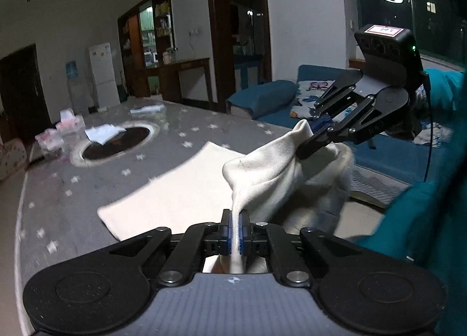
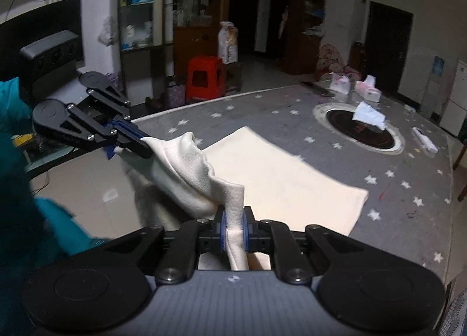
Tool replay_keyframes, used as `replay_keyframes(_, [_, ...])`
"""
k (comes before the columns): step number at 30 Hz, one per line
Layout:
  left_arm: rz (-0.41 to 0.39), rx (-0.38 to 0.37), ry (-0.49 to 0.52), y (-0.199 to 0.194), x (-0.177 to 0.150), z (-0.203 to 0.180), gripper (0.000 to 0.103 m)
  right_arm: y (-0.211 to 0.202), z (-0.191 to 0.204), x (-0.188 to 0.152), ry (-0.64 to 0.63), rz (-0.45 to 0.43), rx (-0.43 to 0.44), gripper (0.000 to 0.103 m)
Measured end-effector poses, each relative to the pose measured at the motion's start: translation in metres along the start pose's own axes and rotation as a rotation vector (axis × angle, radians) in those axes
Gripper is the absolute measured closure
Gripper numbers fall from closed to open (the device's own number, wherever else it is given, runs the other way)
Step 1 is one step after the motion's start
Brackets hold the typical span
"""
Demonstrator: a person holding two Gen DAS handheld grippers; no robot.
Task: Fold clothes
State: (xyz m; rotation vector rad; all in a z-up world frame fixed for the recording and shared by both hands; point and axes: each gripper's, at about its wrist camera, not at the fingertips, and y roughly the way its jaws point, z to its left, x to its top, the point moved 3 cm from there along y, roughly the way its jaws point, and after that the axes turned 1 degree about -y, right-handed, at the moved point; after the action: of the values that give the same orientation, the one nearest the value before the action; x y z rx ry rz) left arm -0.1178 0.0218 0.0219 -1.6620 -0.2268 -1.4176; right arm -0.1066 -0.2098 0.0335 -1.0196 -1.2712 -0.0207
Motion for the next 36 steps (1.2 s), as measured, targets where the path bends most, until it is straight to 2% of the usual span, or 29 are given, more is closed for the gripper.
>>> replay_keyframes(8, [-0.001, 0.075, 0.003, 0.043, 0.028, 0.051, 0.098, 0.046, -0.060, 0.035, 0.071, 0.000, -0.018, 0.093])
replay_keyframes(14, [0.047, 0.151, -0.093, 0.089, 0.025, 0.087, 0.098, 0.099, -0.102, 0.055, 0.089, 0.045, -0.058, 0.093])
replay_keyframes(22, [0.113, 0.253, -0.229, 0.152, 0.020, 0.135, 0.098, 0.172, -0.134, 0.046, 0.170, 0.113, -0.148, 0.092])
replay_keyframes(24, [0.128, 0.278, -0.260, 0.164, 0.018, 0.143, 0.094, 0.183, -0.139, 0.040, 0.197, 0.120, -0.170, 0.090])
replay_keyframes(28, [0.151, 0.313, -0.305, 0.175, 0.013, 0.150, 0.092, 0.194, -0.148, 0.027, 0.275, 0.116, -0.208, 0.079])
replay_keyframes(32, [0.171, 0.330, -0.325, 0.179, 0.012, 0.153, 0.084, 0.186, -0.153, 0.029, 0.318, 0.091, -0.230, 0.079])
replay_keyframes(36, [0.182, 0.334, -0.342, 0.179, 0.013, 0.156, 0.084, 0.173, -0.148, 0.037, 0.310, 0.062, -0.227, 0.079])
